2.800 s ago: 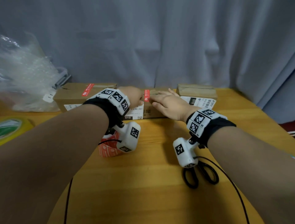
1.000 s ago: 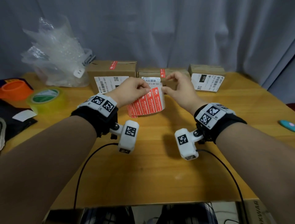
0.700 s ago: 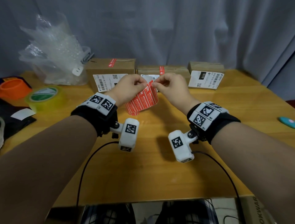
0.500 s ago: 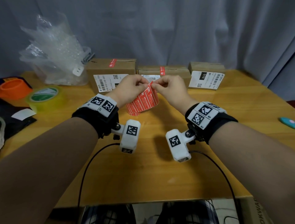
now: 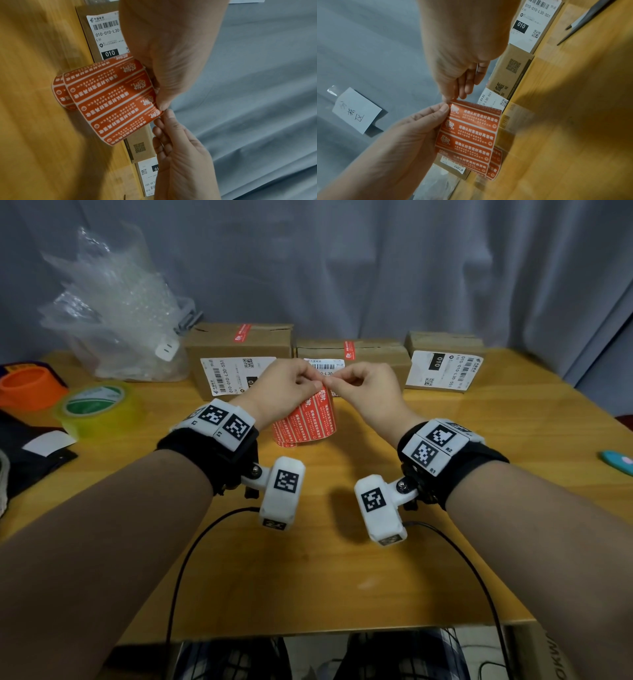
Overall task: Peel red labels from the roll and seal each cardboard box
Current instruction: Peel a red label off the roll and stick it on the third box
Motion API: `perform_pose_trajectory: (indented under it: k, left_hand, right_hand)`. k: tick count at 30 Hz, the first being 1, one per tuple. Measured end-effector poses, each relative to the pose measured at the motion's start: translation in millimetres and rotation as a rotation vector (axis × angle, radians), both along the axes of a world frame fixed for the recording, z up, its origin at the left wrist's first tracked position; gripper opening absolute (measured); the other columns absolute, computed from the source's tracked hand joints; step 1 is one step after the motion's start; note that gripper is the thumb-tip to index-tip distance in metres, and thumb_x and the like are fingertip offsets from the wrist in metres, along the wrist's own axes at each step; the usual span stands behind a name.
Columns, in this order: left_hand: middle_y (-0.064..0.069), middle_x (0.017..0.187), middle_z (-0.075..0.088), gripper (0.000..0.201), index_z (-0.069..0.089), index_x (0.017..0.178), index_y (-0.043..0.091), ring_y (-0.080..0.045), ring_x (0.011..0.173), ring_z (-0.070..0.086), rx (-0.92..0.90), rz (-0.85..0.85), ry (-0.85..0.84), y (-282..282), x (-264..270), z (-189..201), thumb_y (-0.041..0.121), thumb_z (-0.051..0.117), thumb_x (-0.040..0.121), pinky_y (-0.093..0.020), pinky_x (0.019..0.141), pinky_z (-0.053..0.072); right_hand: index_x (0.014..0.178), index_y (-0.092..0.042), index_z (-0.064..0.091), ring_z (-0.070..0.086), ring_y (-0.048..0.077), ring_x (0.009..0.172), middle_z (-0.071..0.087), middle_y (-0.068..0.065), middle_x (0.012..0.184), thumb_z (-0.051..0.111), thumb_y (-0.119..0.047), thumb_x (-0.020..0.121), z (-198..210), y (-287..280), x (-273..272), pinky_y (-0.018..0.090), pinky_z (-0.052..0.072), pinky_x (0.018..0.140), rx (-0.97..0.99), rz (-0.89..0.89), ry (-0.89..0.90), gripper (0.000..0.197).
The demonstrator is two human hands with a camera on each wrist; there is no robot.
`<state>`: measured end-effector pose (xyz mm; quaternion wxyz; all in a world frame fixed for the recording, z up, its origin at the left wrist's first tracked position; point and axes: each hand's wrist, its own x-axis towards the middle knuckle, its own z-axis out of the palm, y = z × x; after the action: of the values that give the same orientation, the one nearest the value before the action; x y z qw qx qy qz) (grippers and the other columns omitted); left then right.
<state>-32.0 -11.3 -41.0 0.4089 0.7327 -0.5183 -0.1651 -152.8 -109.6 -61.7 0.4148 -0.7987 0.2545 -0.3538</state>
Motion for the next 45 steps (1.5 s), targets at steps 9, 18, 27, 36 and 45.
perform_pose_trajectory:
  k: [9, 18, 27, 36, 45]
  left_hand:
    - [-0.003, 0.097, 0.061, 0.019, 0.064, 0.106, 0.008, -0.015, 0.086, 0.058, 0.021, 0.011, -0.042, -1.1, -1.5, 0.7, 0.018, 0.051, 0.095, -0.017, 0.066, 0.045]
    - [0.002, 0.098, 0.063, 0.009, 0.062, 0.096, 0.022, -0.019, 0.097, 0.062, 0.040, 0.030, -0.067, 2.3, -0.1, -0.7, 0.023, 0.053, 0.094, -0.043, 0.089, 0.052]
    - [0.019, 0.075, 0.069, 0.030, 0.041, 0.100, 0.030, -0.010, 0.091, 0.066, -0.023, 0.055, -0.082, 0.5, -1.3, -6.7, 0.027, 0.065, 0.082, -0.050, 0.097, 0.040]
    - [0.017, 0.084, 0.069, 0.037, 0.044, 0.113, 0.026, -0.007, 0.102, 0.060, -0.023, 0.144, -0.195, -4.7, -6.2, -7.3, 0.029, 0.065, 0.083, -0.036, 0.090, 0.026]
    - [0.005, 0.090, 0.074, 0.032, 0.046, 0.114, 0.021, -0.014, 0.088, 0.068, -0.056, 0.052, -0.077, -9.8, -4.1, -10.0, 0.020, 0.064, 0.087, -0.045, 0.086, 0.055]
  right_hand:
    - [0.092, -0.005, 0.072, 0.067, 0.014, 0.084, 0.070, 0.001, 0.085, 0.069, -0.019, 0.083, -1.3, 3.4, 1.1, 0.027, 0.055, 0.081, 0.024, 0.022, -0.022, 0.017]
    - [0.095, -0.005, 0.072, 0.066, 0.010, 0.082, 0.070, 0.000, 0.086, 0.066, -0.018, 0.086, 0.7, 4.1, 1.6, 0.025, 0.055, 0.079, -0.004, 0.037, -0.004, 0.017]
    - [0.091, -0.001, 0.072, 0.065, 0.014, 0.081, 0.071, 0.007, 0.086, 0.067, -0.013, 0.085, -6.4, 1.2, 5.1, 0.029, 0.054, 0.081, 0.027, -0.016, -0.007, 0.015]
    - [0.088, -0.003, 0.073, 0.064, 0.012, 0.078, 0.068, -0.001, 0.077, 0.067, -0.012, 0.084, -8.1, -1.6, 5.9, 0.030, 0.054, 0.081, 0.073, -0.040, -0.040, 0.011]
    - [0.088, -0.004, 0.072, 0.066, 0.017, 0.085, 0.070, 0.004, 0.084, 0.065, -0.013, 0.086, -8.7, -2.8, 5.0, 0.036, 0.055, 0.087, 0.089, -0.052, -0.029, 0.011]
